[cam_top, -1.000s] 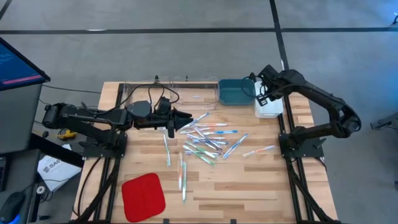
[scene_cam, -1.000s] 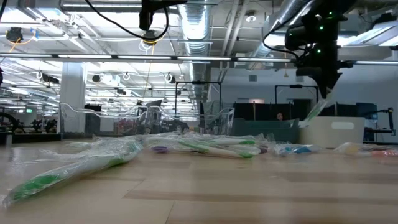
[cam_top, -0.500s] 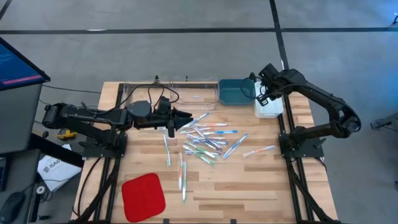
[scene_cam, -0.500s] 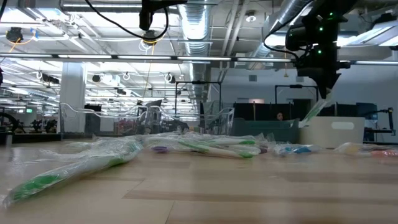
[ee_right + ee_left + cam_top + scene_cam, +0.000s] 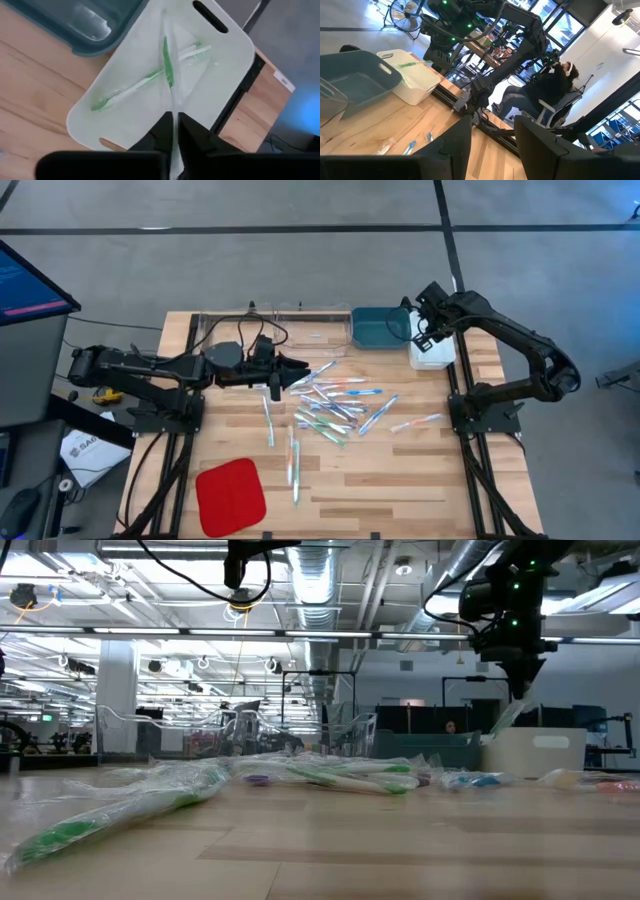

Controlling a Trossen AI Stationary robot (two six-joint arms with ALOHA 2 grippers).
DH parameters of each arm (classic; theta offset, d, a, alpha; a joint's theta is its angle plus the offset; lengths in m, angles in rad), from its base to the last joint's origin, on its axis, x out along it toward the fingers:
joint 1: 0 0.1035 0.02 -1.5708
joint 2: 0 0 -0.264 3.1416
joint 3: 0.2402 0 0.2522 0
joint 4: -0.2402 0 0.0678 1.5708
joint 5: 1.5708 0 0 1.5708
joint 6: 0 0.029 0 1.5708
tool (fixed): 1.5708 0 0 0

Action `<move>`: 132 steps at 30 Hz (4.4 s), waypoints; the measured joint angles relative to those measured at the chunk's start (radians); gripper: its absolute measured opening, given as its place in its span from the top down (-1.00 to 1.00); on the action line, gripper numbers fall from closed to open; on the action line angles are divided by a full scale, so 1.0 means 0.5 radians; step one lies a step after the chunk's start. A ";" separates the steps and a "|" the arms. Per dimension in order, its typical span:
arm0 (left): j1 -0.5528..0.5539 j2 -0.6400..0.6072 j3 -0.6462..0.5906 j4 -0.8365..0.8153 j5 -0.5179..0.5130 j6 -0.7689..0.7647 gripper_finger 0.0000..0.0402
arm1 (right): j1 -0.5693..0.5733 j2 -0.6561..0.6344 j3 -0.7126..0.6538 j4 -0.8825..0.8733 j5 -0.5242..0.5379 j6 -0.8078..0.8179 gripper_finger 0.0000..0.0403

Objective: Pick & Place Toothbrushes
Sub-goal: Adjust the green toothbrush in the white bin, then put the violet toothbrush into the left transparent bin

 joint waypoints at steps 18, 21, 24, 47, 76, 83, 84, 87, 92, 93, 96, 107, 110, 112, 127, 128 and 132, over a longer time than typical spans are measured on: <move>0.000 0.000 0.000 0.004 -0.001 0.000 0.28 | 0.037 0.000 0.000 -0.022 0.055 0.006 0.19; 0.000 0.000 0.000 0.015 -0.028 -0.028 0.28 | 0.085 -0.002 0.000 -0.021 0.054 0.006 0.17; 0.002 0.000 0.000 0.045 -0.033 -0.045 0.28 | 0.161 -0.002 0.033 0.008 0.054 0.006 0.17; 0.226 0.000 0.000 0.330 0.302 -0.006 0.28 | 1.177 -0.191 0.484 0.643 -0.058 0.739 0.20; 0.113 0.036 0.000 -0.519 0.702 0.628 0.28 | 1.556 -0.189 0.523 1.350 -0.057 0.778 0.28; 0.099 0.351 0.000 -0.596 0.705 0.718 0.28 | 1.556 -0.189 0.523 1.355 -0.055 0.778 0.26; 0.088 0.418 0.000 -0.597 0.733 0.719 0.28 | 1.556 -0.189 0.523 1.355 -0.055 0.778 0.26; 0.043 0.595 -0.001 -0.594 0.741 0.785 0.28 | 1.556 -0.189 0.523 1.355 -0.053 0.778 0.27; -0.070 0.825 0.000 -0.584 0.547 1.151 0.28 | 1.555 -0.189 0.523 1.351 -0.053 0.777 0.29; -0.097 0.863 0.000 -0.565 0.477 1.233 0.28 | 1.555 -0.189 0.523 1.349 -0.053 0.777 0.29; -0.163 0.960 0.000 -0.502 0.322 1.451 0.28 | 1.555 -0.182 0.523 1.347 -0.053 0.777 0.29; -0.115 1.049 0.002 -0.252 0.242 1.647 0.28 | 1.556 -0.145 0.522 1.310 -0.052 0.777 0.29; -0.091 1.117 0.002 -0.253 0.278 1.702 0.28 | 1.556 -0.115 0.517 1.287 -0.053 0.777 0.29; -0.093 1.190 0.002 -0.254 0.309 1.747 0.28 | 1.556 -0.121 0.520 1.303 -0.053 0.777 0.29; -0.095 1.237 0.019 -0.243 0.274 1.751 0.28 | 1.559 -0.091 0.523 1.287 -0.053 0.810 0.28; -0.095 1.235 0.019 -0.242 0.271 1.748 0.28 | 1.559 -0.090 0.523 1.287 -0.053 0.810 0.28; -0.095 1.235 0.019 -0.244 0.245 1.693 0.28 | 1.559 -0.090 0.523 1.287 -0.053 0.810 0.27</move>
